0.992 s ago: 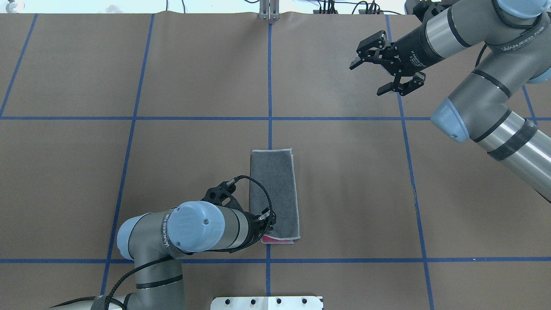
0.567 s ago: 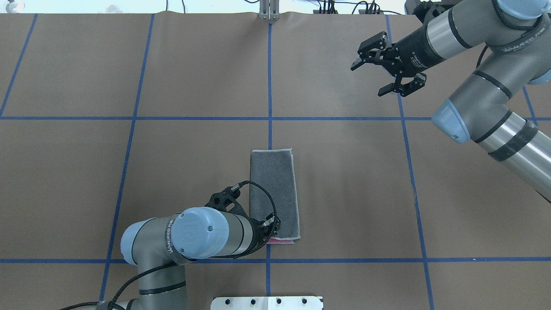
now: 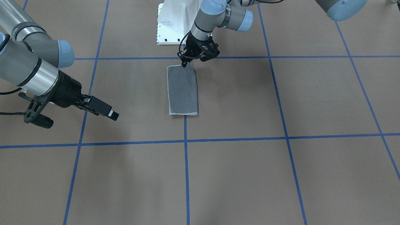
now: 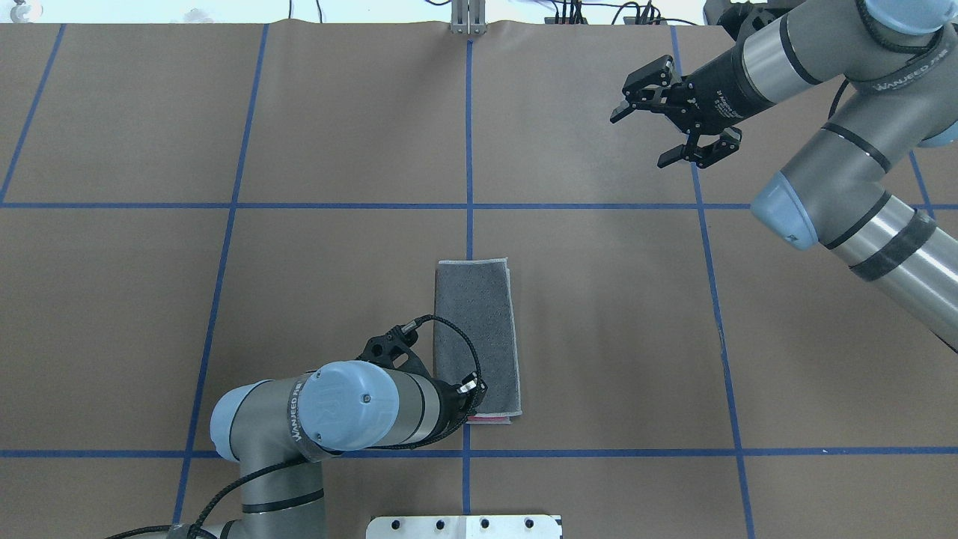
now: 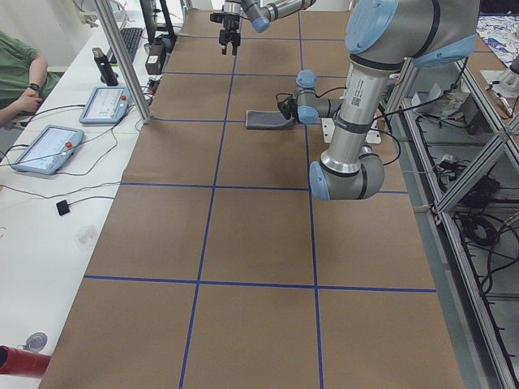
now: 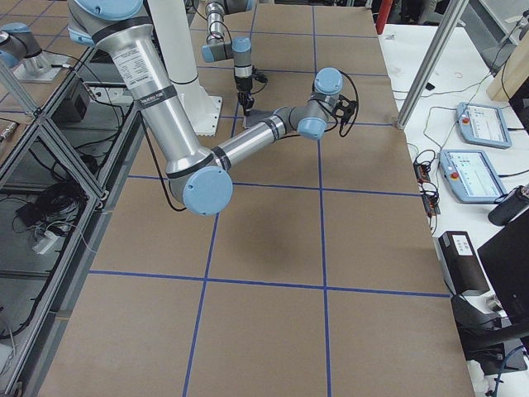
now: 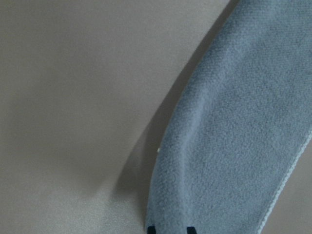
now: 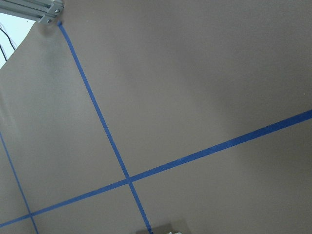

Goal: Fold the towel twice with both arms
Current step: 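Grasp the near end of the strip with the left gripper, then lift the strip end with the left gripper and fold it toward the far end, then open the left gripper and raise the left arm away from the towel, then lower the right gripper onto the folded towel and press it flat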

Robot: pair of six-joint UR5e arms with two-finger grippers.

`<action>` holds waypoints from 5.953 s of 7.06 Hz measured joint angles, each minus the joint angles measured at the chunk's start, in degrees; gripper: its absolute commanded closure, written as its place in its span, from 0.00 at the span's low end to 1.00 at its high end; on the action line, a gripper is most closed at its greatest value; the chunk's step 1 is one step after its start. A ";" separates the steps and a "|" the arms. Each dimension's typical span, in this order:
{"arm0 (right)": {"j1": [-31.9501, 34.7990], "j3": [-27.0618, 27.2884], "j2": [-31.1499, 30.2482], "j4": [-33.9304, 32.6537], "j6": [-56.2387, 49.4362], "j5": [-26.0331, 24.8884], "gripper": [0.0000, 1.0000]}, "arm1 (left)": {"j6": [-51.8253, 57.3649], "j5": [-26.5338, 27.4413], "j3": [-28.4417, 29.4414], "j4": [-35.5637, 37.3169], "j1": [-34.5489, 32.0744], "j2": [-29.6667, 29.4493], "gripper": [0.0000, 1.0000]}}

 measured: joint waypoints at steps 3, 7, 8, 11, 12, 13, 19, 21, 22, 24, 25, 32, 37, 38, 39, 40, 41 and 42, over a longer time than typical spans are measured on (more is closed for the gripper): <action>0.00 0.00 -0.70 0.17 -0.46 -0.16 0.00 | 0.18 -0.26 -2.39 0.02 -0.87 0.02 1.00; 0.00 0.00 -1.19 0.33 -0.83 -0.27 0.00 | 0.57 -0.16 -1.63 -0.54 -5.80 -0.62 1.00; 0.00 0.00 -1.20 0.33 -0.86 -0.31 0.00 | 0.45 -0.15 -0.44 -1.43 -7.07 -1.21 1.00; 0.00 -0.32 -1.21 0.31 -2.61 -0.46 0.00 | 0.14 -0.14 7.46 -8.56 -10.06 -4.71 1.00; -0.02 -0.45 -1.21 0.33 -2.81 -0.50 0.00 | 0.09 -0.16 8.45 -9.64 -11.08 -5.12 1.00; -0.05 -0.57 -1.21 0.33 -2.87 -0.59 0.00 | 0.06 -0.20 9.03 -10.52 -11.97 -5.27 1.00; -0.09 -0.96 -1.23 0.33 -3.77 -0.89 0.00 | -0.12 -0.23 15.31 -17.41 -13.33 -7.21 1.00; -0.09 -1.19 -1.23 0.39 -3.78 -0.83 0.00 | -0.07 -0.23 16.47 -17.93 -13.62 -7.29 1.00; -0.09 -1.32 -1.21 0.41 -3.80 -0.82 0.00 | -0.05 -0.23 16.88 -17.98 -13.80 -7.32 1.00; -0.09 -1.45 -1.21 0.42 -3.86 -0.84 0.00 | -0.04 -0.23 17.40 -18.06 -14.23 -7.57 1.00; -0.09 -1.59 -1.20 0.42 -3.89 -0.85 0.00 | -0.04 -0.23 18.09 -18.08 -14.38 -8.15 0.97; -0.63 -1.86 -1.34 0.49 -5.74 -0.75 0.00 | -0.07 -0.84 20.00 -18.08 -18.20 -10.03 0.00; -10.49 0.49 0.33 1.95 -6.82 -8.07 0.01 | 4.22 -13.86 19.98 -17.80 -30.11 -8.98 0.00; -14.09 0.32 0.32 4.29 -9.24 -12.49 0.01 | 5.52 -16.23 19.98 -17.74 -31.98 -8.54 0.00; -17.41 0.10 0.34 5.98 -13.25 -16.67 0.01 | 6.20 -18.04 19.98 -17.69 -33.44 -8.22 0.00; -19.82 -0.06 0.40 6.68 -16.61 -19.53 0.03 | 6.54 -19.37 19.98 -17.67 -34.52 -8.06 0.00; -21.64 -0.57 0.44 6.88 -18.94 -22.43 0.06 | 7.30 -20.18 20.06 -17.64 -35.26 -7.96 0.00; -22.99 -1.66 0.46 6.94 -22.32 -25.34 0.11 | 8.44 -20.49 20.40 -17.59 -35.66 -7.86 0.00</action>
